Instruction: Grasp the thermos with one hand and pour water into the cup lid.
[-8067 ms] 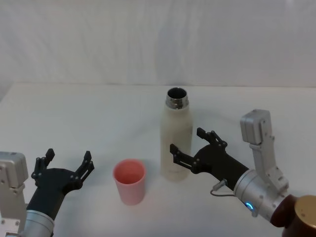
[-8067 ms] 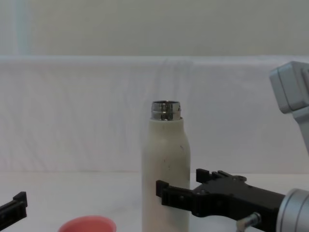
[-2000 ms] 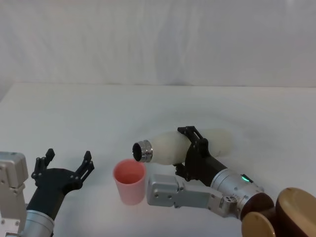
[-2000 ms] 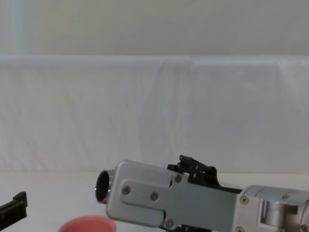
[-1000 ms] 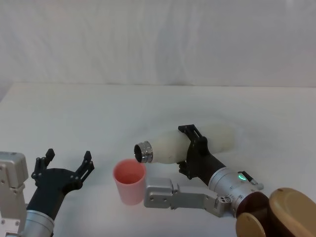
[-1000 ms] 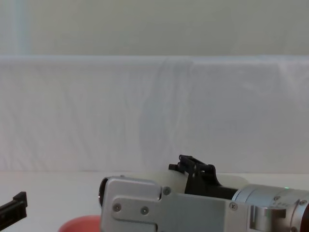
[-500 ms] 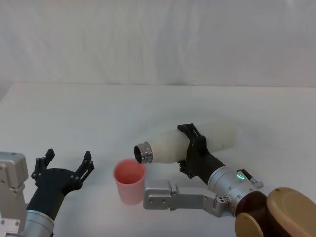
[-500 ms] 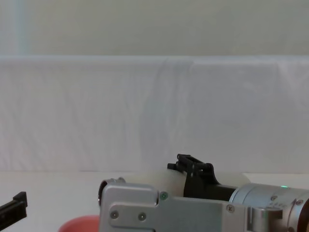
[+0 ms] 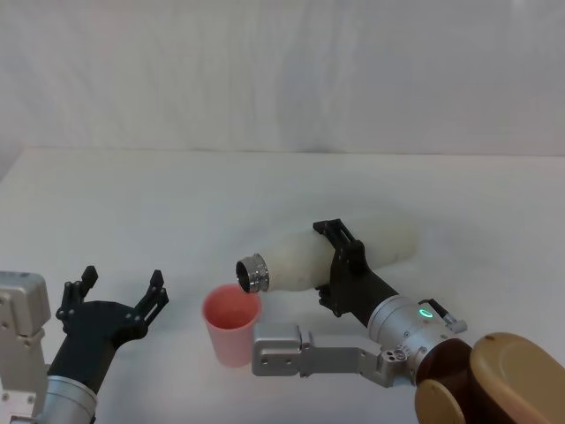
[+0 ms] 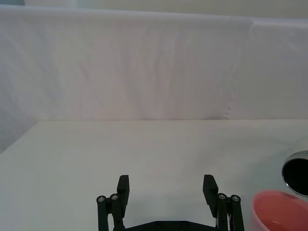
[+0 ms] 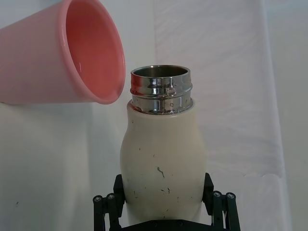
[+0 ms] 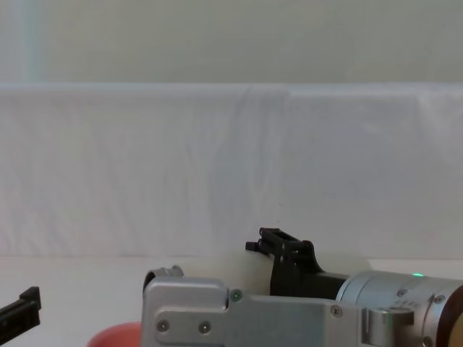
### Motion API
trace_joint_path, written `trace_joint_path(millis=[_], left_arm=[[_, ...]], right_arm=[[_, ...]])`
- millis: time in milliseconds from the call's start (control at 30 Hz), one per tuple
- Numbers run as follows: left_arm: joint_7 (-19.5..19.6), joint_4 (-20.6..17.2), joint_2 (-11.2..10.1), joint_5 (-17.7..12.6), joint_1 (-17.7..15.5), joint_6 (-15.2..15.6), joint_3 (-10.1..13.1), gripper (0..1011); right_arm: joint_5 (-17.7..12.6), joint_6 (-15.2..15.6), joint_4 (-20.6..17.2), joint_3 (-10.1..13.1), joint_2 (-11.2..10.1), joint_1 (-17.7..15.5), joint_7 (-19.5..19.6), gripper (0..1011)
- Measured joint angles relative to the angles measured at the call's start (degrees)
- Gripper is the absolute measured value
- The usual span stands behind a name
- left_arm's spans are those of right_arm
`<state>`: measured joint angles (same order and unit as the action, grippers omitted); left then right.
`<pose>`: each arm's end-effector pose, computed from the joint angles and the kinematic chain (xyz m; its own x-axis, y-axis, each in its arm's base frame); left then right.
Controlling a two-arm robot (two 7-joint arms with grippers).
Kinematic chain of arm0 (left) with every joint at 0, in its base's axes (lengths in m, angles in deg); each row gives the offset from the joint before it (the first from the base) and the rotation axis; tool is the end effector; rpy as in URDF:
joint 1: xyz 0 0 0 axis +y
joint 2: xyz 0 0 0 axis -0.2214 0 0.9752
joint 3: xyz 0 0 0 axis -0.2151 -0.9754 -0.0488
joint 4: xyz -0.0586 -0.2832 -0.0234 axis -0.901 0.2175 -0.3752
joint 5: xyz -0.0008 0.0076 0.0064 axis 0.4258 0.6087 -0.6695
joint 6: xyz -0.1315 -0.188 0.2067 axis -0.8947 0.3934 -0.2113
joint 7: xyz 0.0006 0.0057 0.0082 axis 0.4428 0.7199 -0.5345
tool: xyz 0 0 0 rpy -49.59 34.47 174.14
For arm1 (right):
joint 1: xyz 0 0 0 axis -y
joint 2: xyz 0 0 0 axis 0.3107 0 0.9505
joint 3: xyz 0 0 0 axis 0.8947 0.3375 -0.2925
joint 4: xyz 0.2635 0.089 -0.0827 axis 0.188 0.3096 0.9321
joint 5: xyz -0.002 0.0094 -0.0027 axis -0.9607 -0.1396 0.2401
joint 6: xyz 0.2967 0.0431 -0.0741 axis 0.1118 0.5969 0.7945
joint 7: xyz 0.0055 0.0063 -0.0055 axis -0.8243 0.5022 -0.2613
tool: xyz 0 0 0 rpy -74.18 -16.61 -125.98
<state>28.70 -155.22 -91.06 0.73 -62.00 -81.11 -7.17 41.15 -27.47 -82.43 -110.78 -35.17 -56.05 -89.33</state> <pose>0.2530 0.0375 -0.2851 0.1244 0.9917 -0.0327 -0.9921 0.1238 -0.0179 0.3308 0.1287 -0.2392 0.2541 -0.0487 0.9660 0.8553 0.4776 -0.2009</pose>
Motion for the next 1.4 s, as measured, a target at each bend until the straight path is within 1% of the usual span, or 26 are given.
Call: trace_joint_path(millis=[1400], left_arm=[[0.0,0.0,0.0,0.0,0.0,0.0,0.0,1001]], right_arm=[[3.45,0.93,-0.88,-1.34,-0.5,0.67,-1.03,957]])
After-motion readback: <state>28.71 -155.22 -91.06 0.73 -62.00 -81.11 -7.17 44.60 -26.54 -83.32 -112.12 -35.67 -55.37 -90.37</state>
